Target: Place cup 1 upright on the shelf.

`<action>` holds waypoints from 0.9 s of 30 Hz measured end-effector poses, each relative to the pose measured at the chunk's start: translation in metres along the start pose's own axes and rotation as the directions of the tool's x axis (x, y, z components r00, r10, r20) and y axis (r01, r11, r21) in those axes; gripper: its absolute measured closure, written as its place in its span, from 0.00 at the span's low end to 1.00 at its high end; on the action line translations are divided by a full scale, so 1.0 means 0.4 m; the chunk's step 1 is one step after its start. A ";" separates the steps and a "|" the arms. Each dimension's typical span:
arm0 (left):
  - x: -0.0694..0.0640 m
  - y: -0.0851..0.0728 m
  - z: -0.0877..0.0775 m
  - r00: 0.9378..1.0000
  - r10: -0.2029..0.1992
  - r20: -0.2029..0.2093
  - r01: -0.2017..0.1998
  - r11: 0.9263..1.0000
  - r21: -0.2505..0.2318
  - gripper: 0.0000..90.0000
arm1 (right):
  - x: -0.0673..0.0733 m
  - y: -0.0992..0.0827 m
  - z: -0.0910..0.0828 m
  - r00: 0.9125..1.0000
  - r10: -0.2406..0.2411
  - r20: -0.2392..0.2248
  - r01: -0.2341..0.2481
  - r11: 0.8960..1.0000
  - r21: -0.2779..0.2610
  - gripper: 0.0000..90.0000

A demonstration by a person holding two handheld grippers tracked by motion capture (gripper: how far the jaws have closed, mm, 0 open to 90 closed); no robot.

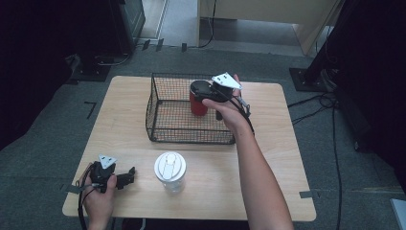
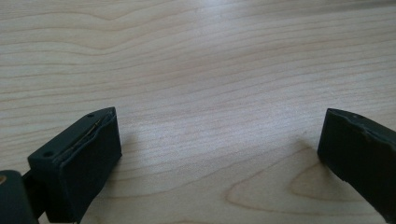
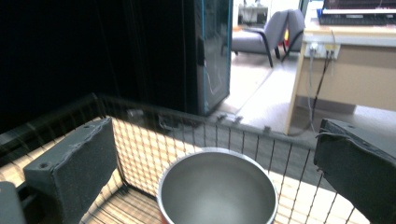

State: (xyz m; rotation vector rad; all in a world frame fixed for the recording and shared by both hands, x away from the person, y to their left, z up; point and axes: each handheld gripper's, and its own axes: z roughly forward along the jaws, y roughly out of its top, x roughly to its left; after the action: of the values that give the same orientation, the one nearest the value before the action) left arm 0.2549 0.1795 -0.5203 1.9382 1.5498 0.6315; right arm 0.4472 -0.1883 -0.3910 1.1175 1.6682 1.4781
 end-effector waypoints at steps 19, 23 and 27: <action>0.000 0.000 0.000 1.000 -0.002 0.000 0.002 1.000 -0.001 0.00 | 0.048 0.069 -0.160 0.994 -0.062 -0.090 0.049 0.989 -0.137 0.00; 0.000 0.000 0.000 1.000 -0.002 0.000 0.002 1.000 -0.002 0.00 | 0.053 0.055 -0.202 0.992 -0.056 -0.116 0.038 0.987 -0.154 0.00; 0.000 0.000 0.000 1.000 -0.002 0.000 0.002 1.000 -0.002 0.00 | 0.063 0.040 -0.240 0.989 -0.070 -0.132 0.048 0.986 -0.159 0.00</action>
State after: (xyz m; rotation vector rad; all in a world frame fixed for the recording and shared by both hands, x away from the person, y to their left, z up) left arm 0.2549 0.1793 -0.5204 1.9346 1.5506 0.6322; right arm 0.3544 -0.2082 -0.3576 0.8926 1.6307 1.6482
